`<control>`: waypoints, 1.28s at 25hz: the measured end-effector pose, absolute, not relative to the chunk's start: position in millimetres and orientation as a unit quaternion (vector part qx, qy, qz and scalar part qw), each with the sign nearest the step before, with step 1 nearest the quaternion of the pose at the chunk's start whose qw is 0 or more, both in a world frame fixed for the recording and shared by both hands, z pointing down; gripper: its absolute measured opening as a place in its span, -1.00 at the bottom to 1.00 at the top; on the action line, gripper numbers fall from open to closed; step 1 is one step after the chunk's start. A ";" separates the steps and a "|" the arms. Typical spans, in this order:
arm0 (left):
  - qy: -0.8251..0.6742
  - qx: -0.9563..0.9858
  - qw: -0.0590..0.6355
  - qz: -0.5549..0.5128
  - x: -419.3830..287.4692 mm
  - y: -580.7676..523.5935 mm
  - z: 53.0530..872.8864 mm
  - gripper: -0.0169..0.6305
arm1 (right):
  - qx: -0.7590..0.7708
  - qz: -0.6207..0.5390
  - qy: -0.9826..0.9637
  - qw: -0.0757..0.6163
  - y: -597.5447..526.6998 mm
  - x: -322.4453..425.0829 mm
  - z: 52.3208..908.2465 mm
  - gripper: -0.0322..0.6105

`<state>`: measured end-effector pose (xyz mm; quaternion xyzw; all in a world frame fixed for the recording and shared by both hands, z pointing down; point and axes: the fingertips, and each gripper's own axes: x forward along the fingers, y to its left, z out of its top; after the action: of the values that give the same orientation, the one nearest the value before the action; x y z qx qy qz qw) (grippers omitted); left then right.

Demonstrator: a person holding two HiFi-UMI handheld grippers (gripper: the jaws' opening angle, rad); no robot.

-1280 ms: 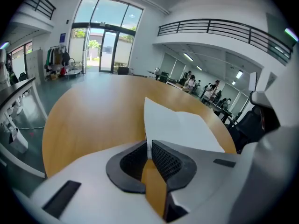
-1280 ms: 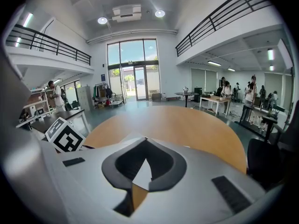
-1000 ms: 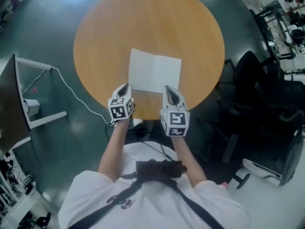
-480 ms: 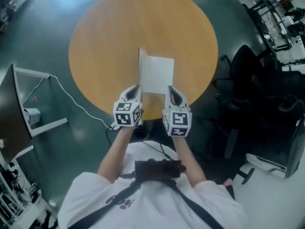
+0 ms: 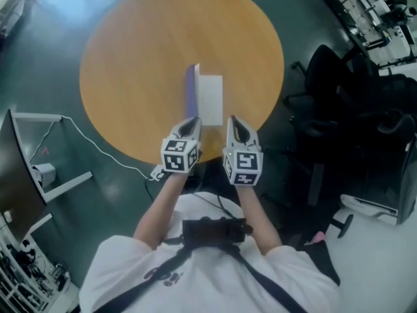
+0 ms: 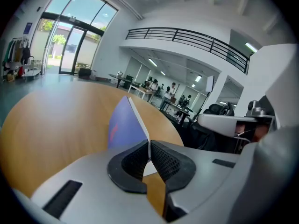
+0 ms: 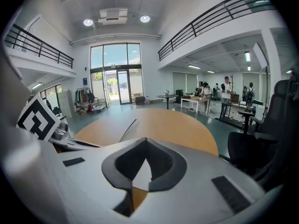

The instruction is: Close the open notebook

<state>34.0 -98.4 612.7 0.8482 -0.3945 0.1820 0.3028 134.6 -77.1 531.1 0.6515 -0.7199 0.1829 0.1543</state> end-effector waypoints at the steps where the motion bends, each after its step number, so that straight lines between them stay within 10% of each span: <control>1: -0.389 0.850 0.303 0.184 40.5 -97.9 615.1 -0.86 | 0.654 0.183 -0.718 0.154 -76.4 138.2 531.7 -0.83; 32: -0.290 0.847 0.306 0.324 127.3 -85.1 740.5 -0.85 | 0.699 0.230 -0.662 0.139 -55.6 182.4 554.1 -0.83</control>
<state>127.3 -85.1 740.5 0.8472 -0.2899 0.3235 0.3059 182.4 -55.6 554.1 0.6992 -0.6625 0.2302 0.1386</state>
